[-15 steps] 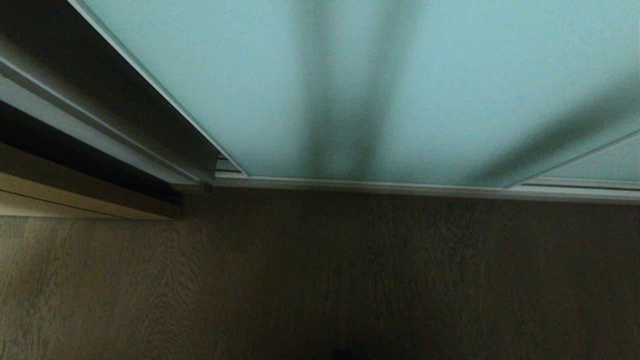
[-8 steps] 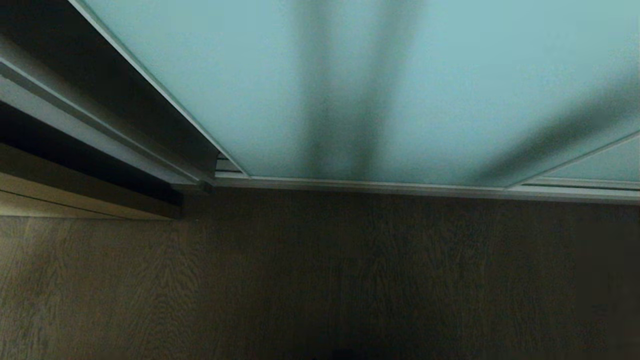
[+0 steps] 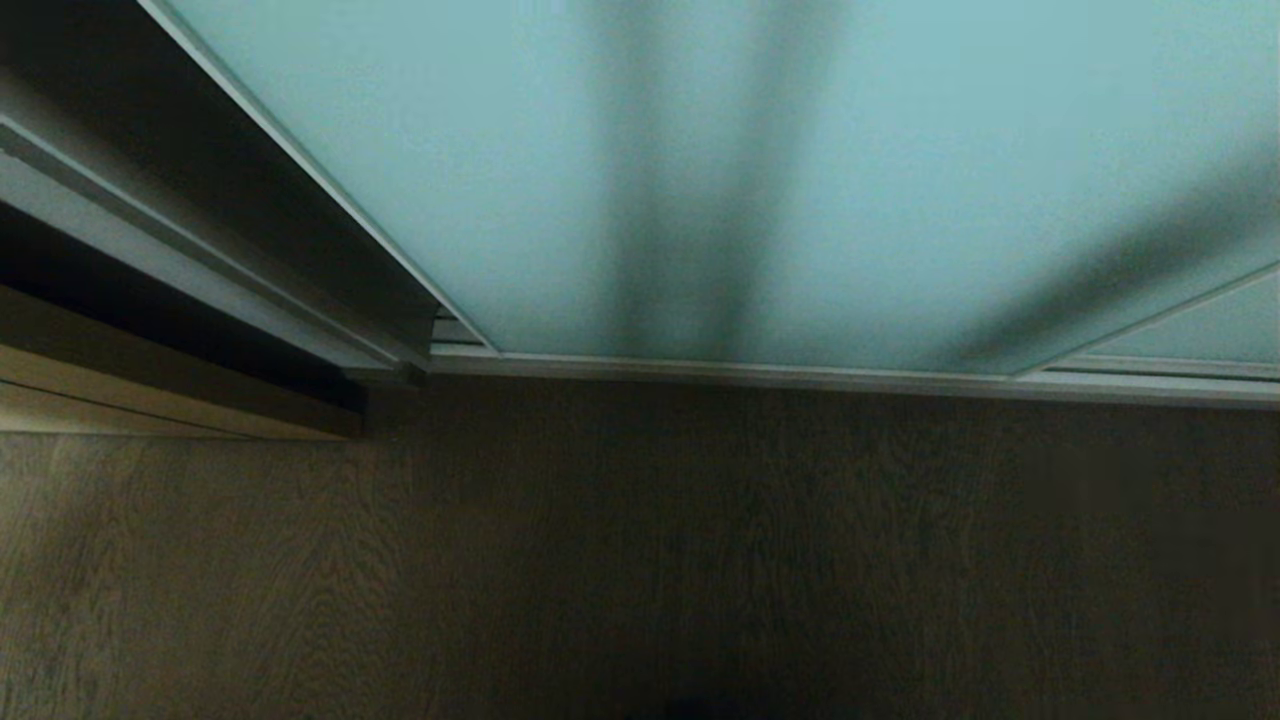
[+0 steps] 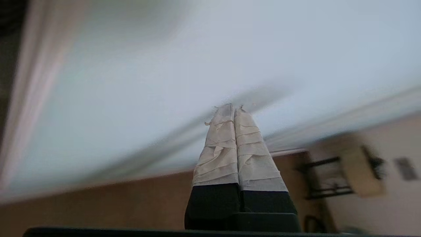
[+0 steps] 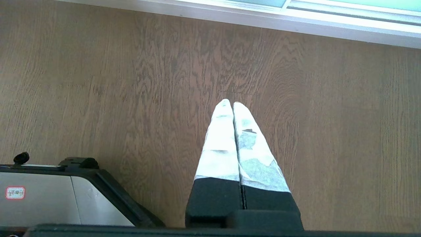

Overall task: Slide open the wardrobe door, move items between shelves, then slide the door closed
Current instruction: Close the door

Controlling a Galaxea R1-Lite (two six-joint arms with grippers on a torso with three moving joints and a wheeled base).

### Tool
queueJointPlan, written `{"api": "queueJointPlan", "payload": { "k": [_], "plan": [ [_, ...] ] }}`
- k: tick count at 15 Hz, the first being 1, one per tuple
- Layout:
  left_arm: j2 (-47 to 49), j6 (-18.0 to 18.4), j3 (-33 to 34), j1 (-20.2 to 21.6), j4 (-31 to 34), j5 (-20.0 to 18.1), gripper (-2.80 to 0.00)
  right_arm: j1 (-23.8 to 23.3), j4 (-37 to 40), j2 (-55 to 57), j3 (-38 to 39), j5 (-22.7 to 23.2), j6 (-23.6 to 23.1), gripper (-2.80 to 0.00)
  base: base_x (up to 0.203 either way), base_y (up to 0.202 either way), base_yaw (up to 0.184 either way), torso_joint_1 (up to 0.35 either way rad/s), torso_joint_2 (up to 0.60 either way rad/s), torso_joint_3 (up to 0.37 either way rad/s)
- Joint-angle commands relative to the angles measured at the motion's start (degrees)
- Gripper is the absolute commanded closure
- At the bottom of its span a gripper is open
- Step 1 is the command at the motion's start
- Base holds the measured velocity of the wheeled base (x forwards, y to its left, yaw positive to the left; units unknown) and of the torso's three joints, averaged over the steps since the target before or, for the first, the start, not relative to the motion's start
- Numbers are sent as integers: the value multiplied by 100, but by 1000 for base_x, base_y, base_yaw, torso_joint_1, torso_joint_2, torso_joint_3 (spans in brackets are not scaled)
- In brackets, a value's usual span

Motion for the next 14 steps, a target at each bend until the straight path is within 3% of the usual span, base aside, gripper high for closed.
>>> {"api": "queueJointPlan", "payload": {
  "k": [1,2,5,10,14],
  "plan": [
    [395,-105,-421,7,183,-18,0,1,-1,-1,0,1,-2,0,0,0,0,0,0,0],
    [624,-116,-455,11,219,76,0,7,-1,-1,0,1,-2,0,0,0,0,0,0,0],
    [1195,-125,-409,10,241,850,0,3,-1,-1,0,1,-2,0,0,0,0,0,0,0],
    [1493,-109,-489,10,107,989,0,4,-1,-1,0,1,-2,0,0,0,0,0,0,0],
    [1603,-31,-512,24,56,1655,0,-1,-1,-1,0,1,-2,0,0,0,0,0,0,0]
  ]
}}
